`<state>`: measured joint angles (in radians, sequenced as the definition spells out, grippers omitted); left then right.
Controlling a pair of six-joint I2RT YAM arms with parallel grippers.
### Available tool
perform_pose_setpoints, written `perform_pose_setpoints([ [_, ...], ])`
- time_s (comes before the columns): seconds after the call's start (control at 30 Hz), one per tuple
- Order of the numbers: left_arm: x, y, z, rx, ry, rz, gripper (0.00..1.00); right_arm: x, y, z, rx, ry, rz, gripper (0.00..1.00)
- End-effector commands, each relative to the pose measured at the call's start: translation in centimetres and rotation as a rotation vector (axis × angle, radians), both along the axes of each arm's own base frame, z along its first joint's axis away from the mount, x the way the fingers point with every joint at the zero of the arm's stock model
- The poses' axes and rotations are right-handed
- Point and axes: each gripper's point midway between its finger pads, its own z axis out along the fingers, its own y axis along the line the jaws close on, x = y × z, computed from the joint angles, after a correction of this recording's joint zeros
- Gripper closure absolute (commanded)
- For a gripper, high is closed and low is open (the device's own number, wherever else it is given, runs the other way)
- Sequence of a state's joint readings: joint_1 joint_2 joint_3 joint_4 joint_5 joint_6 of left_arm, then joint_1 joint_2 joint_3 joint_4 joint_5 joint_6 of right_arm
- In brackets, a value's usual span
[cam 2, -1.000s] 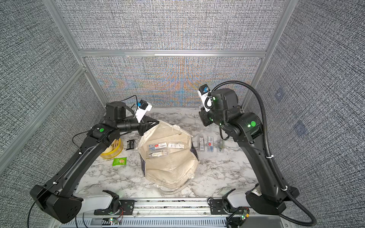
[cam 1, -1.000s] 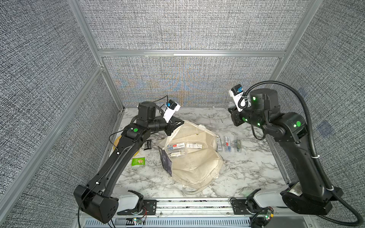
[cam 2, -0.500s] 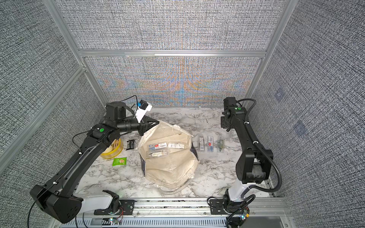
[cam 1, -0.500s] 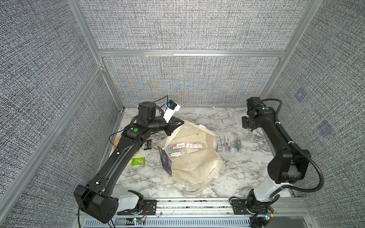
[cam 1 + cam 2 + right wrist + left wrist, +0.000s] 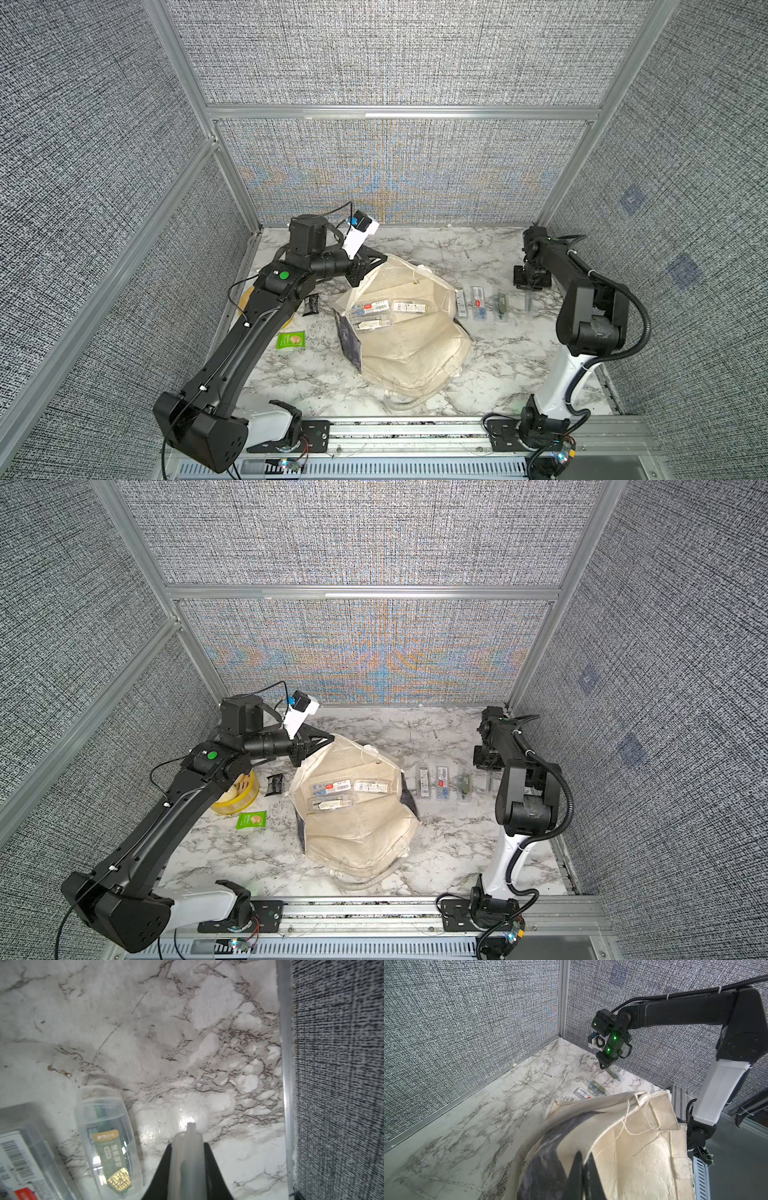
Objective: Take out the compass set from the canvas bag
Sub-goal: Place the compass set at the center of the board.
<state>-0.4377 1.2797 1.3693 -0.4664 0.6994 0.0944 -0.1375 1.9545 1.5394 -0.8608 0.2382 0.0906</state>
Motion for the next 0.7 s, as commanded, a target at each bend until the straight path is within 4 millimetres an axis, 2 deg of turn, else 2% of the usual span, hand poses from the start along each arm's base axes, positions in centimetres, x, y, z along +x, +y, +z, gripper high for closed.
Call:
perform_pose_setpoints([
  [0.0, -0.1, -0.2, 1.2, -0.028, -0.046, -0.021, 1.0, 0.7, 0.7, -0.5, 0.056, -0.012, -0.013, 0.96],
  [0.17, -0.1, -0.2, 1.2, -0.028, -0.044, -0.021, 1.0, 0.6, 0.3, -2.2, 0.068, 0.022, -0.025, 0.94],
  [0.37, 0.0, -0.3, 1.0, -0.027, -0.041, -0.021, 1.0, 0.8, 0.0, -3.1, 0.067, 0.047, -0.023, 0.92],
  [0.67, 0.0, -0.3, 0.9, -0.025, -0.036, -0.021, 1.0, 0.8, -0.4, -4.4, 0.055, 0.085, -0.023, 0.81],
])
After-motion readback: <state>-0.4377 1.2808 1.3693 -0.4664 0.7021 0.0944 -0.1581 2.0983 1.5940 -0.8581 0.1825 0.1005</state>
